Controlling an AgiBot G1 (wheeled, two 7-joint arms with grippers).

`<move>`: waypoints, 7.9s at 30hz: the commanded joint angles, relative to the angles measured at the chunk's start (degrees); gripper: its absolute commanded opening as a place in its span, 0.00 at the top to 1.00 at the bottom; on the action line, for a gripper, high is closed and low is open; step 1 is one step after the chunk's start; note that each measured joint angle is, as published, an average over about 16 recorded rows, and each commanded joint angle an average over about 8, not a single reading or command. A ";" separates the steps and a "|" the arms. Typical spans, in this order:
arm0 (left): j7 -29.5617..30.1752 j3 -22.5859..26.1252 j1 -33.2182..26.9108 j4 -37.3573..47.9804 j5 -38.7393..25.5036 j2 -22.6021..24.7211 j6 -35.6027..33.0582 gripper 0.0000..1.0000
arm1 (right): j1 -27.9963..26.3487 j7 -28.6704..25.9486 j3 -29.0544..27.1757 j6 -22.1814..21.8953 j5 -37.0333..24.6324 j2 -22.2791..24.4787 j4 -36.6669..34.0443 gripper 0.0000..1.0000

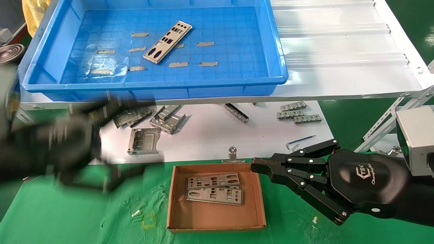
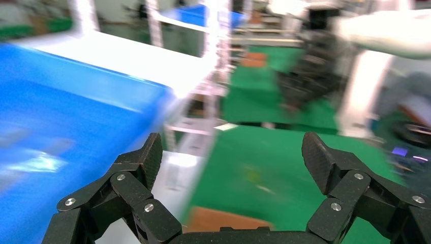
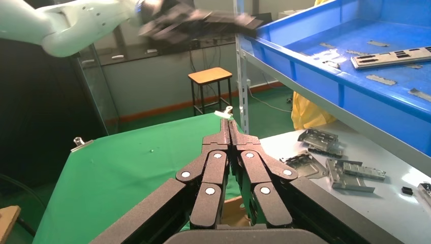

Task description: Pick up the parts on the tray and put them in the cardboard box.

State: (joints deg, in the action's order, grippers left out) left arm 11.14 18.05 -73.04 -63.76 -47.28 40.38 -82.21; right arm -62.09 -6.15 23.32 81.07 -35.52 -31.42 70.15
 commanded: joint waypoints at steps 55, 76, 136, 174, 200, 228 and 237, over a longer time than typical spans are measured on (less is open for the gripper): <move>-8.31 14.45 -41.40 62.94 -29.95 33.79 28.68 1.00 | 0.00 0.00 0.00 0.00 0.00 0.00 0.00 0.00; -9.92 14.78 -41.35 63.15 -30.44 34.09 30.54 1.00 | 0.00 0.00 0.00 0.00 0.00 0.00 0.00 0.00; -16.34 27.67 -25.43 17.40 -8.63 9.31 -7.37 1.00 | 0.00 0.00 0.00 0.00 0.00 0.00 0.00 0.00; -42.26 33.55 -13.96 45.25 -19.61 31.91 11.67 0.00 | 0.00 0.00 0.00 0.00 0.00 0.00 0.00 0.00; -40.48 27.05 -15.16 53.74 -7.95 24.46 -9.91 0.00 | 0.01 0.00 0.00 -0.01 0.00 0.01 -0.01 0.00; -29.90 19.44 -8.16 36.83 -4.53 16.70 -7.87 0.00 | 0.02 0.00 0.00 -0.02 0.01 0.01 -0.02 0.00; -23.89 15.07 -4.17 27.34 -2.50 12.21 -6.98 0.00 | 0.02 0.00 0.00 -0.02 0.01 0.01 -0.02 0.00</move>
State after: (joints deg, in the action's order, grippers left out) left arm -12.75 33.12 -77.20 -36.43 -49.78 52.59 -89.19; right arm -62.08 -6.15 23.32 81.06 -35.52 -31.41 70.14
